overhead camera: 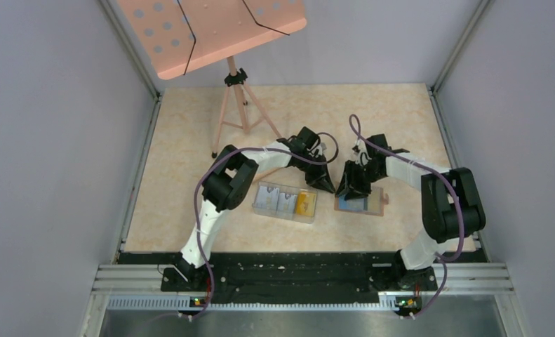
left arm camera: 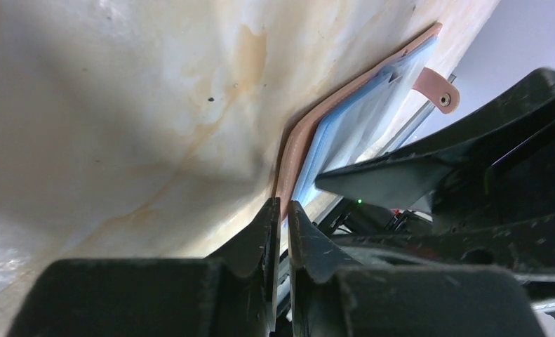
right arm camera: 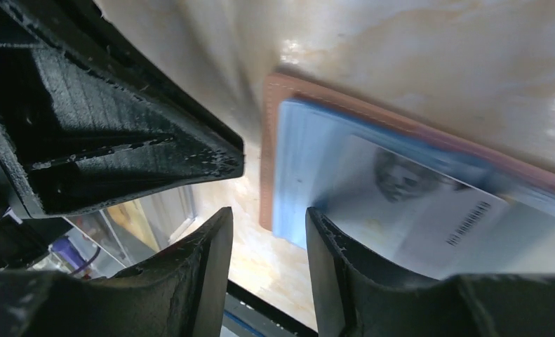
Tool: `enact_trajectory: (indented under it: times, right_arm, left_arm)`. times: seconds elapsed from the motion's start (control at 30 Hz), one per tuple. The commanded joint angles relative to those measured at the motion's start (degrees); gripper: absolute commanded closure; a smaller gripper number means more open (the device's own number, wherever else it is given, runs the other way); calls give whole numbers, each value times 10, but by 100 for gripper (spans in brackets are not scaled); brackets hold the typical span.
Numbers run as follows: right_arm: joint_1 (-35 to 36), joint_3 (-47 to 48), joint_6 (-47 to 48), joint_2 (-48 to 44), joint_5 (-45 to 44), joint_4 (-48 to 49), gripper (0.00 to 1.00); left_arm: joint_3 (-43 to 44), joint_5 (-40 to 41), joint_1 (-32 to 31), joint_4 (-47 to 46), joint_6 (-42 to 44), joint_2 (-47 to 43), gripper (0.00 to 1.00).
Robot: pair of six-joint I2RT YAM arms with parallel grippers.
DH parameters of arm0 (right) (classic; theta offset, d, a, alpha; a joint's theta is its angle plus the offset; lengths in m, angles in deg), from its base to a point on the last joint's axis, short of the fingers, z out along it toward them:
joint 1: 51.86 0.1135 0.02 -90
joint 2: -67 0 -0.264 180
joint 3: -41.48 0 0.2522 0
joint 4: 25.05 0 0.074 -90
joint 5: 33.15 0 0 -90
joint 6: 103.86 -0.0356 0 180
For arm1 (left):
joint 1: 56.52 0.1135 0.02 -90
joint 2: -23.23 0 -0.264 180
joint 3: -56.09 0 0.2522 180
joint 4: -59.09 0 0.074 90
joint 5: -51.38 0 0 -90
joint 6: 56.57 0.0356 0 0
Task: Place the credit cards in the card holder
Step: Insert the credit card into the card holder.
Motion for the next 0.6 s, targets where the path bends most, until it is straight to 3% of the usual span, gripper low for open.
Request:
enact_trajectory:
  times: [0.0, 0.17, 0.3, 0.57]
  right_arm:
    - [19, 32, -27, 7, 16, 22, 57]
    - [17, 49, -12, -28, -80, -28, 48]
    - [-9, 37, -5, -43, -123, -52, 46]
    - [-44, 2, 9, -52, -135, -65, 46]
  left_arm:
    - [19, 4, 7, 14, 17, -2, 86]
    - [18, 19, 12, 26, 28, -10, 85]
    - [14, 23, 13, 27, 29, -14, 81]
    - [-8, 13, 13, 12, 27, -17, 63]
